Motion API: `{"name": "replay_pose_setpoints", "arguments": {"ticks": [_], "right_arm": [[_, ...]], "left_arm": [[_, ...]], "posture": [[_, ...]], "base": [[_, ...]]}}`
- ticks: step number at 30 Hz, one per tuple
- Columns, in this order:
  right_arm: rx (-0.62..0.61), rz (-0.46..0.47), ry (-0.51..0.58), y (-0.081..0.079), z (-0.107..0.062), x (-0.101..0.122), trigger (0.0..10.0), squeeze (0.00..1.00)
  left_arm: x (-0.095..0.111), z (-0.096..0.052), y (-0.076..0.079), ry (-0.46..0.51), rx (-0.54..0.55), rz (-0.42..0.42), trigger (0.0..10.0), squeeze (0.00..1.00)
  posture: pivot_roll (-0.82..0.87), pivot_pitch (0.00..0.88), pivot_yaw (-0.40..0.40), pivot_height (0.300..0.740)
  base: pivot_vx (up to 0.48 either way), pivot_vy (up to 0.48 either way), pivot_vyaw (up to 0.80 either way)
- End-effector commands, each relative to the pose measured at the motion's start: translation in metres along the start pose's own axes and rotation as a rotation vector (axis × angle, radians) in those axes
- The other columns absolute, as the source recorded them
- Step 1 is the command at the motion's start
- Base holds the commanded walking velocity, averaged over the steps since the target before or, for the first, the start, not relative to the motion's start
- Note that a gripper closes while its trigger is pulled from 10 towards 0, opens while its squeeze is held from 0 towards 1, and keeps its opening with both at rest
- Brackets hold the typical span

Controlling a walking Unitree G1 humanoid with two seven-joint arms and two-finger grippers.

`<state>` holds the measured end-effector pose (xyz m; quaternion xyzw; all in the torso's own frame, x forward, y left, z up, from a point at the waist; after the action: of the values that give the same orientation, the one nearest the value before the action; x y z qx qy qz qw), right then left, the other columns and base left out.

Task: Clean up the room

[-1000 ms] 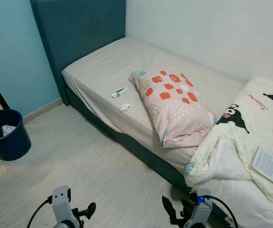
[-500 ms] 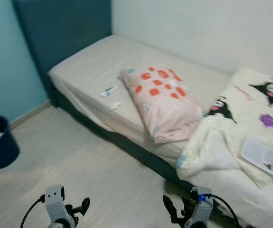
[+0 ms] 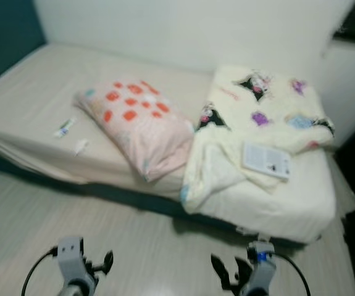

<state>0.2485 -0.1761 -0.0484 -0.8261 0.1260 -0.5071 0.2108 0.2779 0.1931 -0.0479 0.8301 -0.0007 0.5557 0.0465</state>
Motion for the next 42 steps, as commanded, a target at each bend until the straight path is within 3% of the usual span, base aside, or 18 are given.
{"name": "replay_pose_setpoints", "arguments": {"ticks": [1, 7, 16, 42], "right_arm": [[-0.011, 0.003, -0.021, 0.0023, -0.0024, -0.0056, 10.0, 0.0], [-0.012, -0.005, -0.021, 0.0034, -0.0024, -0.0046, 10.0, 0.0], [-0.012, -0.031, -0.018, 0.0054, -0.0026, -0.0026, 10.0, 0.0], [0.025, -0.053, 0.0, 0.0005, 0.0002, 0.0022, 10.0, 0.0]], "left_arm": [[-0.011, -0.0054, 0.0017, -0.031, -0.004, 0.012, 10.0, 0.0], [-0.0109, -0.0057, 0.0022, -0.026, -0.009, 0.013, 10.0, 0.0], [-0.011, -0.0041, 0.01, -0.023, -0.042, -0.003, 10.0, 0.0], [-0.0038, -0.0008, 0.0073, -0.002, -0.042, -0.011, 10.0, 0.0]], "posture": [[-0.12, 0.119, -0.054, 0.74], [-0.12, 0.116, -0.056, 0.74], [-0.12, 0.104, -0.067, 0.74], [-0.11, 0.118, -0.063, 0.74]], "base": [[0.0, 0.0, -0.76], [0.0, 0.0, -0.76], [0.0, 0.0, 0.0], [0.0, 0.0, 0.0]]}}
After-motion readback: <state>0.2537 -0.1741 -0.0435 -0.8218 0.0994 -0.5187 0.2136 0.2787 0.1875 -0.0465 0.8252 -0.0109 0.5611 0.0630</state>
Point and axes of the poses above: a point about 5 cm out from each wrist's last joint towards the gripper, its own z axis pointing out of the wrist towards the gripper, its own x axis along the axis of the wrist's last joint, y = z × x, the point moved 5 cm from there along z, pointing out of the wrist towards the gripper, and after that the axes turned 10 degrees about z, right-handed, at the moved point
